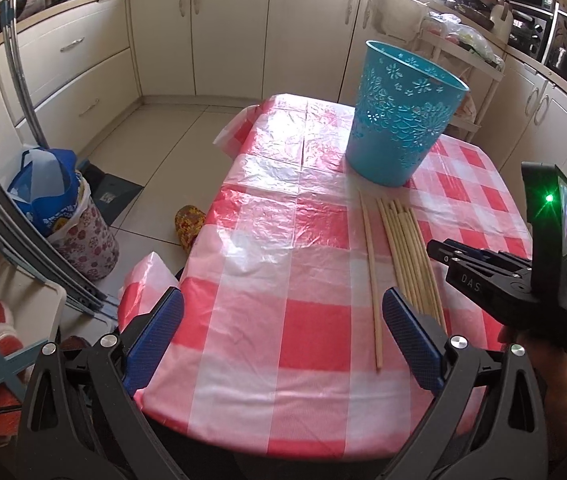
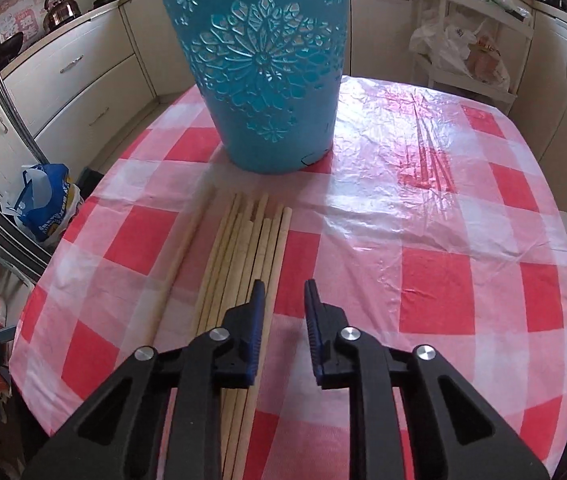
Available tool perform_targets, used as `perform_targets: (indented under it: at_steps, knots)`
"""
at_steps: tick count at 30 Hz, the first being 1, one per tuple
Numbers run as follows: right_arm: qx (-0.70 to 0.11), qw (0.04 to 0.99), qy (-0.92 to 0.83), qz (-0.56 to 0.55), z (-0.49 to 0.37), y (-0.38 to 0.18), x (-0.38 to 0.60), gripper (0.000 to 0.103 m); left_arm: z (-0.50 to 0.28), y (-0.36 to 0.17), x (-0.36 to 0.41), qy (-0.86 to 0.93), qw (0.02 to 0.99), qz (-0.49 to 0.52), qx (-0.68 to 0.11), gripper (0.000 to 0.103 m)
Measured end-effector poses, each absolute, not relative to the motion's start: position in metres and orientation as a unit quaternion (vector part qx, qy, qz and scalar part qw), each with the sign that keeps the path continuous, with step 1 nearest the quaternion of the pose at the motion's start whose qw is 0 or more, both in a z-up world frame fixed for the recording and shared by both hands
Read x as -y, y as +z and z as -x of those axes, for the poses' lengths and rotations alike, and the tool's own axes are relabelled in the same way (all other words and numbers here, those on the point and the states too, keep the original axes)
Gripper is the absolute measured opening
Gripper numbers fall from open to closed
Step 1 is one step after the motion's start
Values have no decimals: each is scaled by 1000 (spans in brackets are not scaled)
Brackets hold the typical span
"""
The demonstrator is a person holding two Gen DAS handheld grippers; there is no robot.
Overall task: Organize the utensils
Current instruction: 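Move the right tool to the wooden sticks and grasp one stick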
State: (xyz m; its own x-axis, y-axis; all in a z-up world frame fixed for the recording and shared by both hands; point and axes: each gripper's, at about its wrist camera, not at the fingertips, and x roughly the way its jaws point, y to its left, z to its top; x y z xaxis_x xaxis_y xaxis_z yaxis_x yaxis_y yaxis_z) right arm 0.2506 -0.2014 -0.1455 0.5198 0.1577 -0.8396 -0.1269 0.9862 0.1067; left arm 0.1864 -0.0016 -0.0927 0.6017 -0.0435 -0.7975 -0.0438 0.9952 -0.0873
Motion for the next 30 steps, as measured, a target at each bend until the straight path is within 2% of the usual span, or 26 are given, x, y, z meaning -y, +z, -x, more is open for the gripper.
perform_targets:
  at_steps: [7,13,20,25,29,30]
  knots:
    - [-484,872,76,-5,-266,-153,205,10,-222,-108,12,-7,891,43,-451,95]
    - [-485,870,90,-7,-266,-153,208,9,-258,-127,36,-23,890,9,-456,95]
    - [-491,865,100,-18,-269,-153,217,9,-281,-142,62,-36,886,-24,-462,83]
    - [-492,865,103,-4,-268,-153,214,9,-290,-154,73,-43,880,-34,-472,74]
    - [-488,867,103,3,-266,-154,212,9,-291,-161,80,-53,881,-45,-469,50]
    - [-487,867,103,3,-266,-154,212,9,-291,-161,81,-58,883,-48,-464,39]
